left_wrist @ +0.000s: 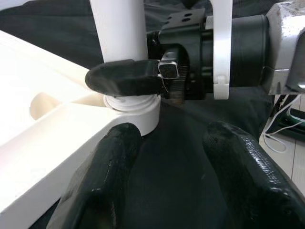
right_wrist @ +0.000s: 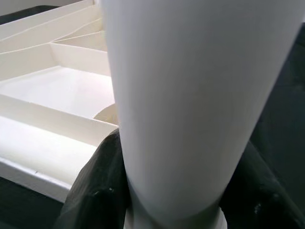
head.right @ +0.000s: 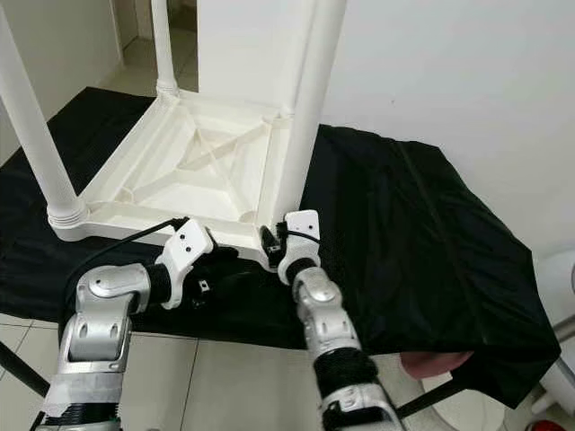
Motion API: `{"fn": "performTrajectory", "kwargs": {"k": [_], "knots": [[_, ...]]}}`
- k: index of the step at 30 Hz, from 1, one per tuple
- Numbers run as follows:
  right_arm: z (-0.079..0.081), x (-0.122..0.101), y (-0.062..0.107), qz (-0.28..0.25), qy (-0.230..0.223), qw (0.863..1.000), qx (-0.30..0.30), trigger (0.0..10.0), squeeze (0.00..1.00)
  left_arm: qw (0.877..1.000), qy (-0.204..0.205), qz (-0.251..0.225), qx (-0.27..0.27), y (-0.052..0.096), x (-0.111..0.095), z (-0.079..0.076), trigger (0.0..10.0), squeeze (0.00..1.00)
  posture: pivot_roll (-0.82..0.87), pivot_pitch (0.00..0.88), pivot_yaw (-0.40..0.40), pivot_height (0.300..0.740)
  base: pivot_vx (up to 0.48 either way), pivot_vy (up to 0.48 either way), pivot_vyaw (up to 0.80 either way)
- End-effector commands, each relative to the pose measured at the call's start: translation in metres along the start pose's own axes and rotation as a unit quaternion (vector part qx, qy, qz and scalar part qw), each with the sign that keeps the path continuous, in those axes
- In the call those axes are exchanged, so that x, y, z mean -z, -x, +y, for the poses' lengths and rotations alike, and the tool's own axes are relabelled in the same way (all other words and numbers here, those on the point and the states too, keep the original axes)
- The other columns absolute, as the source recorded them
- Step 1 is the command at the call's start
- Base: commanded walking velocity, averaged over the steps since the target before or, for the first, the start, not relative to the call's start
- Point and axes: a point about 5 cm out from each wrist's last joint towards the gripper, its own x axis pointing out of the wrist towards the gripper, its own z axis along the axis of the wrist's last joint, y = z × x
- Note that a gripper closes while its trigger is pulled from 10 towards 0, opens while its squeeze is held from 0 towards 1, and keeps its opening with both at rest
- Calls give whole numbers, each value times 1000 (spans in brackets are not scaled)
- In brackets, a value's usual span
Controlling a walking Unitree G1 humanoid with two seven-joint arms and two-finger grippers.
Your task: Building children table
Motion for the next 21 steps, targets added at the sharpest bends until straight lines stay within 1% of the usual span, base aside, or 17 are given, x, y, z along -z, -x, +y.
{"fn": "performTrajectory", "kwargs": {"k": [1,2,3,5,6,8,9,10,11,12,13,14,16,17,18,19,21], "knots": [[-2,3,3,9,40,999,18,10000,0,989,4,1,-150,-1,-1,11,10000,0,71,0,-165,740,0,0,0],[1,1,4,4,51,999,14,10000,788,989,5,1,-150,-1,-1,10,10000,0,71,0,-165,740,0,0,0],[-2,-1,5,-3,49,999,11,10000,1000,989,6,2,-149,-1,0,10,10000,0,69,0,-165,740,0,0,0],[-8,-4,6,-10,47,999,6,10000,1000,989,7,2,-149,-3,1,11,10000,0,68,0,-165,740,0,0,0],[-8,-4,6,-10,47,999,6,10000,1000,989,7,2,-149,-3,1,11,10000,0,68,0,-165,740,0,0,0],[-20,-5,11,-15,53,998,14,10000,1000,989,7,2,-148,-2,0,10,10000,0,63,0,-162,740,0,0,0],[-24,-4,12,-12,52,998,17,10000,1000,989,8,2,-148,-2,1,10,10000,0,63,0,-162,740,0,0,0],[-24,-4,12,-12,52,998,17,10000,1000,989,8,2,-148,-2,1,10,10000,0,63,0,-162,740,0,0,0],[-28,-3,14,-10,57,998,0,10000,1000,989,7,2,-147,-2,1,9,10000,0,63,0,-162,740,0,0,0],[-33,-3,17,-9,62,998,-22,10000,812,989,7,2,-146,-2,1,9,10000,0,63,0,-162,740,0,0,0],[-35,-3,18,-7,58,998,-34,10000,0,989,7,2,-146,-2,1,9,10000,0,59,0,-158,740,0,0,0],[-36,-3,18,-6,54,998,-40,10000,0,989,7,3,-146,-3,1,10,10000,0,59,0,-158,740,0,0,0],[-42,-3,20,-8,59,995,-77,10000,0,989,6,2,-145,-3,0,10,10000,0,58,0,-155,740,0,0,0],[-42,-3,20,-8,59,995,-77,10000,0,989,6,2,-145,-3,0,10,10000,0,58,0,-155,740,0,0,0],[-47,-4,20,-13,73,991,-112,10000,0,989,4,1,-145,-4,-1,11,10000,0,58,0,-152,740,0,0,0],[-48,-5,20,-14,76,990,-119,10000,0,990,4,0,-144,-4,-1,12,10000,0,58,0,-152,740,0,0,0],[-51,-4,18,-12,67,986,-153,10000,0,990,3,0,-144,-4,-1,12,10000,0,59,0,-151,740,0,0,0]]}}
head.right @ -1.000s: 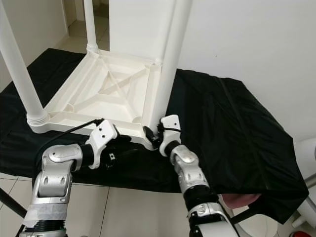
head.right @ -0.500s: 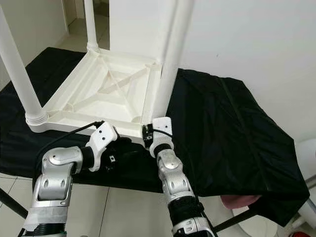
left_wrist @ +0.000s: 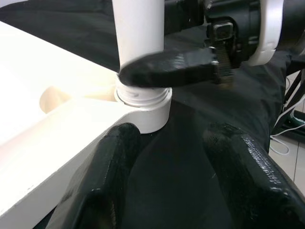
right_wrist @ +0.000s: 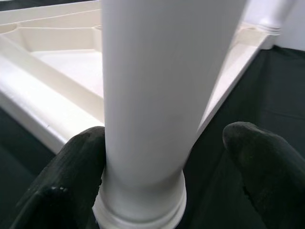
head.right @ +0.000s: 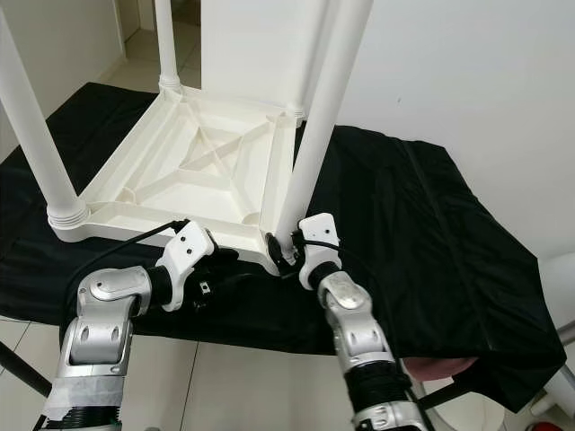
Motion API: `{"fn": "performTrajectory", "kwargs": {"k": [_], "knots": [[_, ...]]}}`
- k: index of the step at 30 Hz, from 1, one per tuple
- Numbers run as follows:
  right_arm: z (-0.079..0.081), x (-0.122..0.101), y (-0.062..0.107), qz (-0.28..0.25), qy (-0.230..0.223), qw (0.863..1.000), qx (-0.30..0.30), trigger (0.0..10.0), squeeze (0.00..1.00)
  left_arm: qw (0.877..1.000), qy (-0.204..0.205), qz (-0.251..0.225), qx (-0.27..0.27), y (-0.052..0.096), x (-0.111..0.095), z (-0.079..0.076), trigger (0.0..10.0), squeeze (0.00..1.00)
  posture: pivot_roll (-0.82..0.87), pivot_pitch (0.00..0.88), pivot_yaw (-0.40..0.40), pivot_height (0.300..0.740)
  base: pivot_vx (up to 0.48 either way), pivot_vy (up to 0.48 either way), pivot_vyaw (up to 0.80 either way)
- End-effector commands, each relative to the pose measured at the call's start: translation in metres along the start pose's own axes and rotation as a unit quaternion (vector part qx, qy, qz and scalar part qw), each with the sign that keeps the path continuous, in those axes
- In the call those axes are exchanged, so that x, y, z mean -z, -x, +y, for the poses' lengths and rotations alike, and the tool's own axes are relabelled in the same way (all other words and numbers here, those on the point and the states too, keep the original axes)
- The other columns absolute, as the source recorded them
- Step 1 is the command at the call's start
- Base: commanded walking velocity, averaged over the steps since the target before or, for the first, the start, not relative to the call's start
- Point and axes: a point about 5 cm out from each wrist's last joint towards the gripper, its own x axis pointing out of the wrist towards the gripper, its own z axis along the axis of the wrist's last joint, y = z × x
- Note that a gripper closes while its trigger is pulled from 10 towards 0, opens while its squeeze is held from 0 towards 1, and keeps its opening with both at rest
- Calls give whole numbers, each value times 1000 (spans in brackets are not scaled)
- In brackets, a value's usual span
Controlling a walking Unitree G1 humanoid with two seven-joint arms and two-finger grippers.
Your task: Building children table
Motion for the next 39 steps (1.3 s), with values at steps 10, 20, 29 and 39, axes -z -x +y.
{"fn": "performTrajectory", "kwargs": {"k": [10,20,29,39], "knots": [[-3,7,-15,20,-9,990,-141,10000,0,989,-3,-2,-149,-1,-3,17,10000,0,84,0,-149,740,0,0,0],[3,7,-35,38,9,983,-181,10000,0,988,-7,-2,-154,0,-5,20,10000,0,100,0,-147,740,0,0,0],[5,10,-40,58,8,980,-189,0,0,988,-9,-2,-156,1,-6,21,10000,0,107,0,-148,740,0,0,0],[-2,25,-31,91,5,985,-145,0,0,988,-6,-1,-155,2,-5,19,10000,0,101,0,-154,740,0,0,0]]}}
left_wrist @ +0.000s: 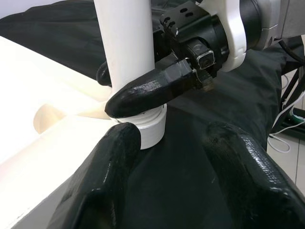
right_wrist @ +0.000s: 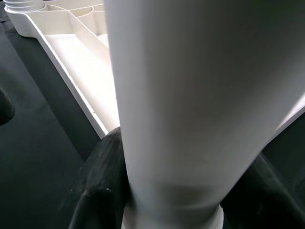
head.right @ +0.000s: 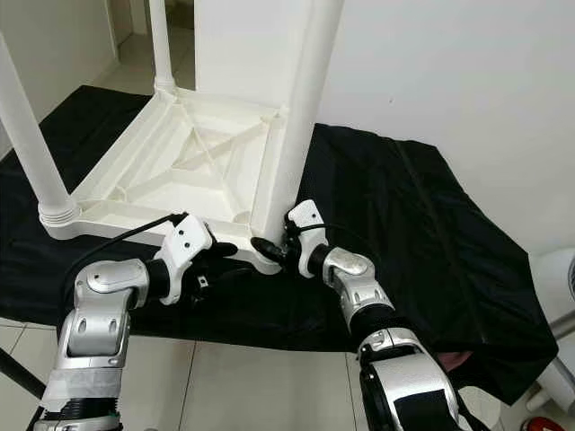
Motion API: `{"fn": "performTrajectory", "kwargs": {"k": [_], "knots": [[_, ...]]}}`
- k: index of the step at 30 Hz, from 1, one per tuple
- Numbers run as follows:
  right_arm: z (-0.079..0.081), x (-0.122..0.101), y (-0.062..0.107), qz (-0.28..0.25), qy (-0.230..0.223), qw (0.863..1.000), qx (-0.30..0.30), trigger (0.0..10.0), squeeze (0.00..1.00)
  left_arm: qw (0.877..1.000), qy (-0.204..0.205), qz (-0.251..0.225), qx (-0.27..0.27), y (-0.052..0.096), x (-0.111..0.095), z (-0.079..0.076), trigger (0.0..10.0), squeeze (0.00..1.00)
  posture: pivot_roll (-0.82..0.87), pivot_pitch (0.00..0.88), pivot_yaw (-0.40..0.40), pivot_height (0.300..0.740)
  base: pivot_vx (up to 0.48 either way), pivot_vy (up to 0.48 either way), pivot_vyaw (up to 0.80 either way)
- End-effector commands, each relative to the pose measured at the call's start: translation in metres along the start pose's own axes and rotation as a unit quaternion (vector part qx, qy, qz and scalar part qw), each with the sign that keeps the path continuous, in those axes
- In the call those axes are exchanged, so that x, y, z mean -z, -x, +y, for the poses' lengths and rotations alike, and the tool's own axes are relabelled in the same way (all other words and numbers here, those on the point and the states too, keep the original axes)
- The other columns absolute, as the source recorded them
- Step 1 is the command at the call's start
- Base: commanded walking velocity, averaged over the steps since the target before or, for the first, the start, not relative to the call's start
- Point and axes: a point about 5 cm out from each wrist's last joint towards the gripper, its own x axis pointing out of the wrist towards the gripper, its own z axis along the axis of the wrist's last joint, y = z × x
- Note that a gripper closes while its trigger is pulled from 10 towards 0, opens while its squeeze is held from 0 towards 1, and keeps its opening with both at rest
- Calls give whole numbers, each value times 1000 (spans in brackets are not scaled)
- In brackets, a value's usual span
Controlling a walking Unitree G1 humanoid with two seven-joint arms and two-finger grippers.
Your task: Building children table
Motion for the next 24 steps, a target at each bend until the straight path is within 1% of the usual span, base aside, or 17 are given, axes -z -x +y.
{"fn": "performTrajectory", "kwargs": {"k": [1,2,3,4,6,7,9,11,12,13,15,18,19,20,22,23,24], "knots": [[0,22,8,51,-5,998,40,0,0,989,5,0,-150,0,1,12,10000,0,98,0,-154,740,0,0,0],[0,22,8,51,-5,998,40,0,0,989,5,0,-150,0,1,12,10000,0,98,0,-154,740,0,0,0],[2,25,9,46,-11,997,69,0,0,989,6,1,-150,1,1,12,10000,0,96,0,-153,740,0,0,0],[2,25,9,46,-11,997,69,0,0,989,6,1,-150,1,1,12,10000,0,96,0,-153,740,0,0,0],[7,28,10,39,-25,994,103,0,0,989,7,2,-148,1,2,11,10000,0,95,0,-152,740,0,0,0],[7,28,10,39,-25,994,103,0,0,989,7,2,-148,1,2,11,10000,0,95,0,-152,740,0,0,0],[12,31,9,37,-38,990,131,0,0,989,7,3,-148,0,2,11,10000,0,93,0,-153,740,0,0,0],[14,32,10,37,-41,988,142,0,0,989,8,3,-148,0,3,11,10000,0,93,0,-153,740,0,0,0],[17,35,11,40,-52,984,165,0,0,989,8,3,-148,1,3,10,10000,0,92,0,-156,740,0,0,0],[17,35,11,40,-52,984,165,0,0,989,8,3,-148,1,3,10,10000,0,92,0,-156,740,0,0,0],[22,38,13,41,-75,974,211,0,0,989,9,4,-148,1,3,10,10000,0,90,0,-157,740,0,0,0],[26,39,18,38,-84,963,254,0,0,989,11,4,-148,1,4,9,10000,0,88,0,-162,740,0,0,0],[26,39,18,38,-84,963,254,0,0,989,11,4,-148,1,4,9,10000,0,88,0,-162,740,0,0,0],[29,40,19,39,-90,958,270,0,0,989,12,4,-148,1,4,9,10000,0,88,0,-162,740,0,0,0],[29,40,19,39,-90,958,270,0,0,989,12,4,-148,1,4,9,10000,0,88,0,-162,740,0,0,0],[31,40,22,40,-93,952,289,0,0,989,13,4,-148,0,4,8,10000,0,85,0,-165,740,0,0,0],[31,40,22,40,-93,952,289,0,0,989,13,4,-148,0,4,8,10000,0,85,0,-165,740,0,0,0]]}}
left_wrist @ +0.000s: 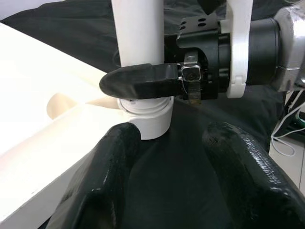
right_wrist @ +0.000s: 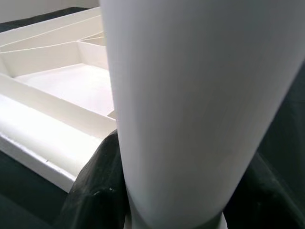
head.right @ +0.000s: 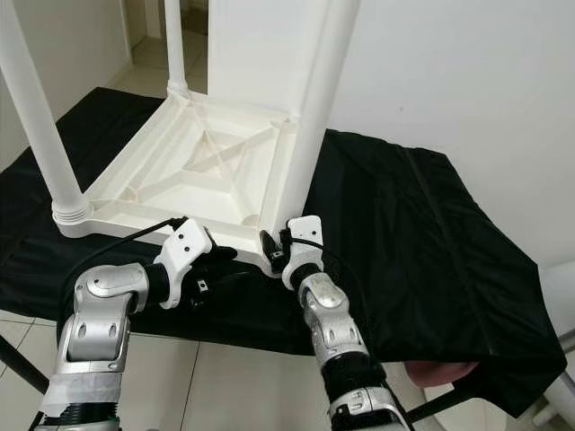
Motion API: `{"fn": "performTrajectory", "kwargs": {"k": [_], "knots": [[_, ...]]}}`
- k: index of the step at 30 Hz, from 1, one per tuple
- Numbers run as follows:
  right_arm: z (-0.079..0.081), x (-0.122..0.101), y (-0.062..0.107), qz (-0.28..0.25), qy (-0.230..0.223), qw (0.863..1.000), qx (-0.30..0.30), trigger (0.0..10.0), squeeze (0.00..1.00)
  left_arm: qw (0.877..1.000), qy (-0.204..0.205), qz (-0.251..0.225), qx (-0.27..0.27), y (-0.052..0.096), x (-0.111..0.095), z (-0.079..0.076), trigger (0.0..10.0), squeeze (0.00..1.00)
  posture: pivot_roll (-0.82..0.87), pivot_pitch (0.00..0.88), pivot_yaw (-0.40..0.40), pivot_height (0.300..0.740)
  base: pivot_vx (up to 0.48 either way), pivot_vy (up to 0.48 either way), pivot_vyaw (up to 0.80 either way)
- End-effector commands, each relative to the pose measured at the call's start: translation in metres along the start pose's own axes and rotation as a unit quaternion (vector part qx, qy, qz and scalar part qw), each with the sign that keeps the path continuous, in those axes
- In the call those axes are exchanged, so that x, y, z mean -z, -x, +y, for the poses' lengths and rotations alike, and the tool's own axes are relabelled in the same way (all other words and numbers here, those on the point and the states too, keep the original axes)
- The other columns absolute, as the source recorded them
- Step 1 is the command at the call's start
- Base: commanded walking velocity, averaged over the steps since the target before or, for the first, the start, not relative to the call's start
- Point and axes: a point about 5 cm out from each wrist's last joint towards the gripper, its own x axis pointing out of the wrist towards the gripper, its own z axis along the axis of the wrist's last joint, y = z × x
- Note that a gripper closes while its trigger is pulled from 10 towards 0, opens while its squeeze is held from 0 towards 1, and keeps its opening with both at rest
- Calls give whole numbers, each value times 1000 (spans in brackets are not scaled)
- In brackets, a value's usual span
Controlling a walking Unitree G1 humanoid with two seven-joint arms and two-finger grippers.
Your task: Building children table
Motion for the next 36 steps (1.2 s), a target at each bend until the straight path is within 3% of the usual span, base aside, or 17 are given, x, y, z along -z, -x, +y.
{"fn": "performTrajectory", "kwargs": {"k": [1,6,14,15,19,20,25,28,29,30,31,36], "knots": [[-14,28,16,71,9,995,66,0,0,989,8,1,-150,-1,1,11,10000,0,82,0,-166,740,0,0,0],[-16,24,25,67,5,989,132,0,0,989,9,-1,-150,-2,1,11,10000,0,76,0,-171,740,0,0,0],[-19,19,36,57,13,985,161,0,0,989,9,-1,-149,-2,2,10,10000,0,74,0,-174,740,0,0,0],[-21,20,37,57,15,984,166,10000,0,989,9,-1,-149,-2,2,10,10000,0,74,0,-174,740,0,0,0],[-23,20,38,60,14,983,171,10000,0,989,9,-1,-148,-2,2,10,10000,0,74,0,-175,740,0,0,0],[-23,19,39,54,17,984,170,10000,1000,989,10,-1,-147,-2,2,10,10000,0,75,0,-175,740,0,0,0],[-23,19,40,53,14,984,169,10000,1000,989,10,-1,-147,-2,2,10,10000,0,75,0,-175,740,0,0,0],[-23,12,41,25,19,986,162,10000,1000,989,9,0,-146,-2,2,9,10000,0,78,0,-174,740,0,0,0],[-22,7,43,9,25,988,155,10000,882,989,9,1,-145,-2,3,9,10000,0,78,0,-173,740,0,0,0],[-22,7,43,9,25,988,155,10000,882,989,9,1,-145,-2,3,9,10000,0,78,0,-173,740,0,0,0],[-21,1,45,-11,20,989,147,10000,0,989,9,1,-145,-2,3,9,10000,0,78,0,-173,740,0,0,0],[-21,-10,47,-43,-31,988,145,10000,0,990,8,2,-143,-2,3,9,10000,0,77,0,-174,740,0,0,0]]}}
